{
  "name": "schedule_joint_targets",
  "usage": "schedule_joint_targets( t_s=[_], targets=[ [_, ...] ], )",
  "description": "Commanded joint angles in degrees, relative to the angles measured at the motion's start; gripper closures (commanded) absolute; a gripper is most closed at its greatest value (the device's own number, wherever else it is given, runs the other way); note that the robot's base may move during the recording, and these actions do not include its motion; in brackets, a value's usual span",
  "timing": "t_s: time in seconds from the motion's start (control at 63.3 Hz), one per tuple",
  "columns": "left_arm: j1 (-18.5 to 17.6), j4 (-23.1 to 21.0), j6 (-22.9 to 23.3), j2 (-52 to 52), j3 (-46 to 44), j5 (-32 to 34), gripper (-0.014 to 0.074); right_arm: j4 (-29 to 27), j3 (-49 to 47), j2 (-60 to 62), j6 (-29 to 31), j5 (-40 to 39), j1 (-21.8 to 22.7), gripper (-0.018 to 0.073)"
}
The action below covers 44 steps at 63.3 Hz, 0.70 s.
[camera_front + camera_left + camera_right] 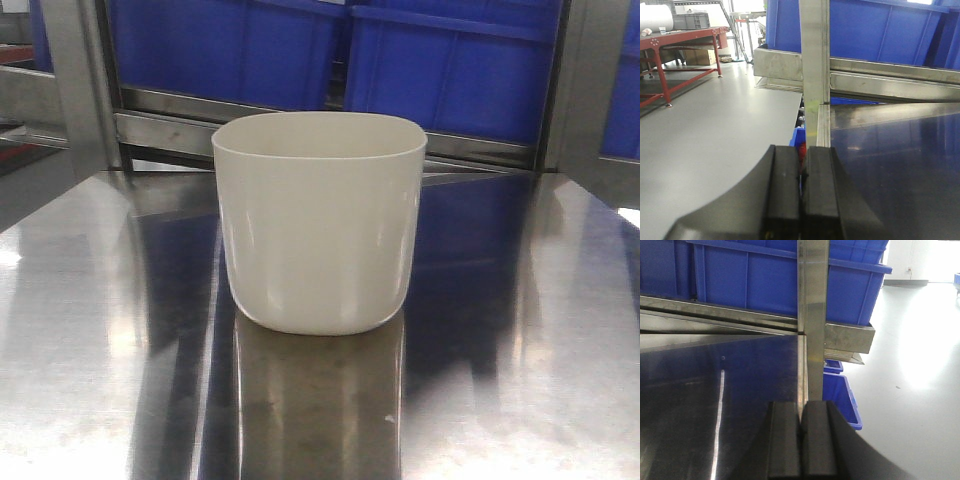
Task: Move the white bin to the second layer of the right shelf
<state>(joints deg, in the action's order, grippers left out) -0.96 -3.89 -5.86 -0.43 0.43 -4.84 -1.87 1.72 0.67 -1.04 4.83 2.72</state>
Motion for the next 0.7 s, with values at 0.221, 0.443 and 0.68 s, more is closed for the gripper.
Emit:
schedule_joint_targets(
  t_s=[0.221, 0.443, 0.68],
  targets=[
    [-0.1, -0.3, 0.1, -0.8, 2.1, 4.8, 0.0512, 0.5, -0.9, 1.1, 0.5, -4.8, -0.1, 0.0502],
    [-0.1, -0.3, 0.1, -0.8, 2.1, 4.8, 0.0512, 0.5, -0.9, 1.1, 0.5, -4.8, -0.1, 0.0502],
    [-0.1, -0.3, 0.1, -0.8, 2.1, 4.8, 0.0512, 0.4, -2.0, 1.1, 0.5, -4.8, -0.1, 0.0502]
  ],
)
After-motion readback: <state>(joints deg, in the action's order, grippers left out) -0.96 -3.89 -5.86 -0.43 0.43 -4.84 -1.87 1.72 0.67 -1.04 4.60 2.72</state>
